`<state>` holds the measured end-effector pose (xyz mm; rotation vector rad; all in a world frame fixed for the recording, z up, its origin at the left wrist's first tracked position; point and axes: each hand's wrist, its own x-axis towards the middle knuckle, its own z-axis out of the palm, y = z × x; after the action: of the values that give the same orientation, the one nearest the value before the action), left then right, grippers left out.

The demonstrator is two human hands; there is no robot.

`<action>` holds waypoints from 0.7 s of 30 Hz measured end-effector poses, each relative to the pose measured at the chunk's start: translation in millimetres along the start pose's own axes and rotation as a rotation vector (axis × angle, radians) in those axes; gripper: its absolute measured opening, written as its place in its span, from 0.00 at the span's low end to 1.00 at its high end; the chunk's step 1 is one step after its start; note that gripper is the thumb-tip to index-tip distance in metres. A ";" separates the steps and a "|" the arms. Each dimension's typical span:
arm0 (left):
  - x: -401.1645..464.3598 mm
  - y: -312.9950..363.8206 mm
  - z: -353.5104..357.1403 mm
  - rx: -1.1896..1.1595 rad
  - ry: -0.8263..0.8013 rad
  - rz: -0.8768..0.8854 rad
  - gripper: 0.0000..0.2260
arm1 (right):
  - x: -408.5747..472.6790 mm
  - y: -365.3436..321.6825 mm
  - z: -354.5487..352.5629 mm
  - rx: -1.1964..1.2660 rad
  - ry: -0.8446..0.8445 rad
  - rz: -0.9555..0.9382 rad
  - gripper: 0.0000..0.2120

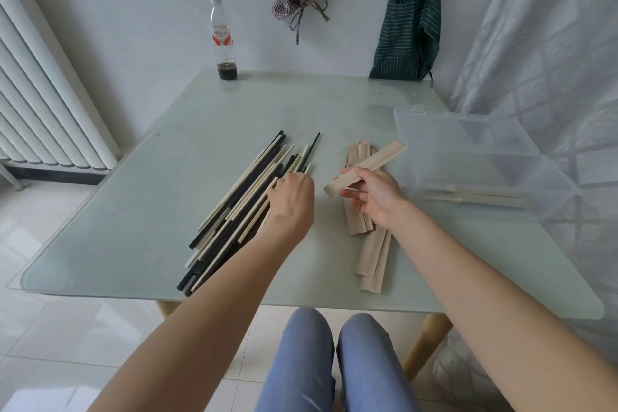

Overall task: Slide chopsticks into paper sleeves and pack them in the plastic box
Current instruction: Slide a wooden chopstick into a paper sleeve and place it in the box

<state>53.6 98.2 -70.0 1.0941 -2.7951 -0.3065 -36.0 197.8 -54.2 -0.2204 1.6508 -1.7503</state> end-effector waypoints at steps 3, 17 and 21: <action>1.9 2.5 2.7 -0.028 0.039 0.037 0.10 | 1.2 -2.0 -2.7 -0.032 0.037 0.003 0.11; 25.1 3.9 5.6 0.034 -0.033 -0.127 0.17 | 5.7 -5.1 -3.5 -0.022 0.046 0.013 0.11; 24.4 9.7 5.1 0.074 -0.024 -0.149 0.19 | 9.6 -6.0 -1.2 -0.022 0.037 0.008 0.11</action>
<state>28.4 89.2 -71.7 1.3275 -2.7710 -0.2340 -46.0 192.7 -52.1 -0.1923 1.6958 -1.7410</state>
